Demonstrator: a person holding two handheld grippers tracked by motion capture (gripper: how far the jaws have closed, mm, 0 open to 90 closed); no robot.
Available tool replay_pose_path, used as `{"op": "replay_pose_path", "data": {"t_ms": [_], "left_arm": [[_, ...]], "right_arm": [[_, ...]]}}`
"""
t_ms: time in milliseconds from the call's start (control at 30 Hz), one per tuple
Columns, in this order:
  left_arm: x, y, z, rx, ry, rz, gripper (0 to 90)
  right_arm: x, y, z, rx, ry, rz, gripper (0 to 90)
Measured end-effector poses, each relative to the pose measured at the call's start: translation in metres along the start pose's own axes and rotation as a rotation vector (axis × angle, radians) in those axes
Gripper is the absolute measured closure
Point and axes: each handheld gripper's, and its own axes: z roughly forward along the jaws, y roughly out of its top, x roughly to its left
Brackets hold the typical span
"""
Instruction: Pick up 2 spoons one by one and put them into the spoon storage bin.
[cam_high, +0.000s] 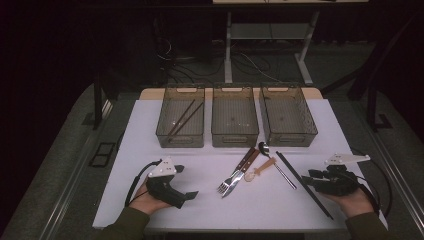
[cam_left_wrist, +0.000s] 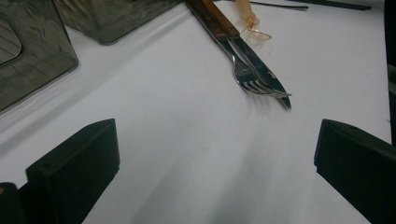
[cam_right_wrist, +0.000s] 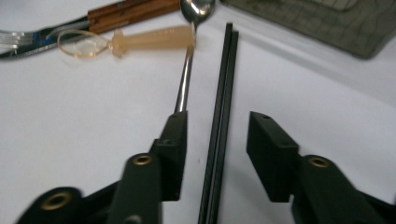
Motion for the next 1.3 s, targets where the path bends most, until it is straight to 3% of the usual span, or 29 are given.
{"op": "replay_pose_path", "data": {"t_ms": [167, 533, 1300], "left_arm": [[0.000, 0.000, -0.001, 0.002, 0.001, 0.002, 0.0], [-0.001, 0.000, 0.001, 0.006, -0.003, 0.002, 0.0], [-0.002, 0.000, 0.001, 0.006, -0.002, 0.003, 0.0]], "right_arm": [[0.000, -0.008, -0.001, 0.028, -0.007, -0.005, 72.0], [-0.001, -0.010, 0.006, 0.078, -0.009, -0.004, 81.1], [-0.001, -0.012, 0.013, 0.120, -0.032, -0.021, 81.2]]}}
